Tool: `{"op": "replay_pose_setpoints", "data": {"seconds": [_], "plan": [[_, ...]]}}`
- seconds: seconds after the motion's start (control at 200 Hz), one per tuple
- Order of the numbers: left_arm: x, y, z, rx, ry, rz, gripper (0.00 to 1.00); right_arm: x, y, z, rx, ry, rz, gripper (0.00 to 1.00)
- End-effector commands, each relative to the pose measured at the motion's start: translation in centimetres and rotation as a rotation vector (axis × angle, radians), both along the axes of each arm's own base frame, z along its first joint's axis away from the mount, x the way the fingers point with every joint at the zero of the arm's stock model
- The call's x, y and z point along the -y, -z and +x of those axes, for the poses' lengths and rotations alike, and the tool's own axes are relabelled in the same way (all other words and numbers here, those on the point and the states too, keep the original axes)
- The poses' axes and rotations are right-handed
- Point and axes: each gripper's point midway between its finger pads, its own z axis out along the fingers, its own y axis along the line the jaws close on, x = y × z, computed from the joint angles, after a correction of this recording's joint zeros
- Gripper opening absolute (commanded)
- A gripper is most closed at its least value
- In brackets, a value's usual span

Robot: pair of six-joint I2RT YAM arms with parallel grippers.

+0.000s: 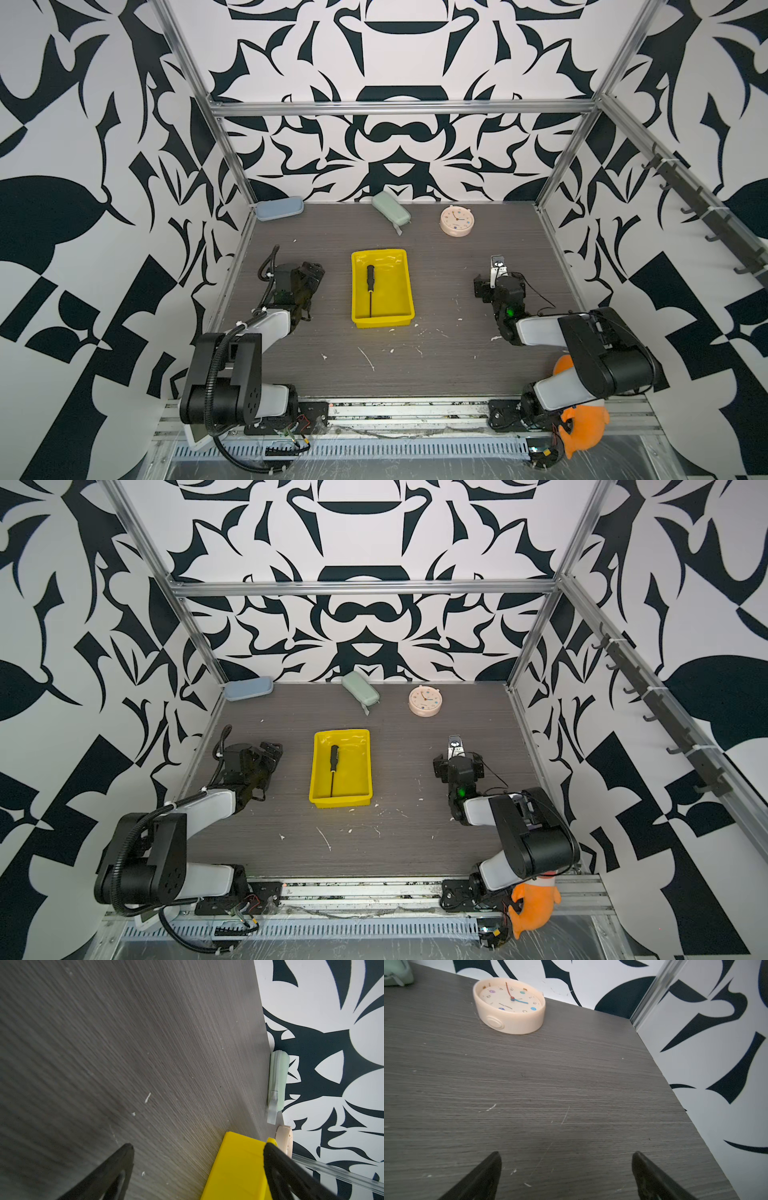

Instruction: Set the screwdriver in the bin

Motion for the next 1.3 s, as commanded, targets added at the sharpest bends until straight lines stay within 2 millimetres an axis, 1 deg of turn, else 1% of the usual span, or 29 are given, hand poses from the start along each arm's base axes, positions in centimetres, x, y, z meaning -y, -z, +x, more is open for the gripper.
{"op": "replay_pose_setpoints", "data": {"seconds": [0.0,0.02,0.05,0.1,0.135,0.155,0.19,0.205,0.21,0.22,0.235,0.29,0.385,0.44,0.48,0.58,0.6,0.61,0.625,0.66,0.7,0.785,0.855,0.91,0.995,1.135,1.225,1.295], "plan": [[-0.3,-0.2,0.4,0.001,-0.013,0.003,1.00,1.4,-1.4,0.5,0.112,0.074,0.090,1.00],[-0.4,-0.1,0.4,-0.001,-0.016,0.004,1.00,1.6,-1.2,0.3,0.124,0.075,0.081,0.99],[-0.3,-0.1,0.4,0.000,-0.018,0.000,1.00,1.8,-1.6,0.1,0.161,0.083,0.072,0.99],[-0.2,-0.2,0.5,0.001,-0.016,-0.009,1.00,1.7,-1.4,-0.4,0.154,0.072,0.080,0.97],[-0.1,-0.1,0.5,-0.002,-0.012,-0.017,1.00,1.5,-1.4,-0.6,0.155,0.061,0.085,0.93],[0.0,-0.2,0.6,-0.002,-0.009,-0.022,0.99,1.3,-1.5,-0.6,0.161,0.049,0.085,0.88],[0.2,-0.2,0.6,-0.005,-0.006,-0.031,1.00,0.9,-1.5,-0.4,0.162,0.017,0.087,0.87],[0.2,-0.2,0.6,-0.007,-0.004,-0.035,1.00,0.7,-1.4,-0.3,0.158,0.005,0.085,0.87],[0.2,-0.2,0.7,-0.005,-0.004,-0.034,1.00,0.5,-1.4,-0.3,0.158,-0.005,0.087,0.89],[0.3,-0.1,0.6,-0.008,-0.002,-0.036,1.00,0.2,-1.4,-0.2,0.155,-0.022,0.089,0.96],[0.2,-0.1,0.6,-0.011,-0.004,-0.037,1.00,-0.3,-1.4,0.0,0.147,-0.051,0.085,0.99],[0.0,0.2,0.4,-0.036,-0.022,-0.034,1.00,-2.5,-0.8,0.4,0.087,-0.184,0.079,0.99],[-0.9,-0.1,0.1,-0.062,-0.057,0.001,0.99,-2.5,-0.8,0.5,0.093,-0.183,0.082,0.99],[-1.0,-0.9,0.5,-0.038,-0.045,0.031,0.99,-2.4,-0.8,0.6,0.088,-0.175,0.084,1.00],[-1.0,-1.8,0.8,-0.005,-0.016,0.068,0.99,-2.3,-0.7,0.5,0.080,-0.172,0.082,0.99],[-0.4,-5.5,1.7,0.119,0.109,0.200,0.99,-2.2,-0.9,0.5,0.094,-0.163,0.083,1.00],[-0.4,-5.9,1.6,0.123,0.135,0.234,0.99,-2.2,-0.9,0.4,0.095,-0.162,0.084,1.00],[-0.4,-6.9,1.6,0.149,0.141,0.255,0.99,-2.1,-0.9,0.4,0.097,-0.160,0.085,1.00],[-0.5,-7.7,1.5,0.166,0.148,0.282,0.99,-2.1,-0.9,0.3,0.096,-0.161,0.084,0.99],[-1.0,-8.4,1.2,0.172,0.150,0.338,0.99,-2.1,-0.9,0.3,0.096,-0.162,0.085,0.99],[-1.9,-9.0,0.7,0.166,0.120,0.393,0.99,-2.2,-0.8,0.4,0.092,-0.163,0.084,0.99],[-4.8,-9.7,-0.6,0.122,0.026,0.532,0.99,-2.1,-0.9,0.5,0.093,-0.161,0.083,1.00],[-6.3,-10.3,-1.8,0.083,-0.001,0.635,0.99,-2.1,-0.8,0.4,0.092,-0.161,0.084,1.00],[-7.1,-10.8,-2.6,0.075,-0.025,0.682,0.99,-2.1,-0.8,0.4,0.092,-0.160,0.083,1.00],[-7.4,-11.1,-3.2,0.101,-0.043,0.699,0.99,-2.1,-0.8,0.4,0.093,-0.160,0.083,0.99],[-6.8,-10.7,-3.7,0.168,-0.032,0.683,0.99,-2.1,-0.8,0.4,0.093,-0.160,0.083,1.00],[-6.9,-11.0,-4.0,0.199,-0.040,0.685,0.99,-2.1,-0.9,0.4,0.096,-0.157,0.084,1.00],[-7.1,-11.3,-4.1,0.224,-0.048,0.721,0.99,-2.1,-0.9,0.4,0.095,-0.158,0.084,0.99]]}}
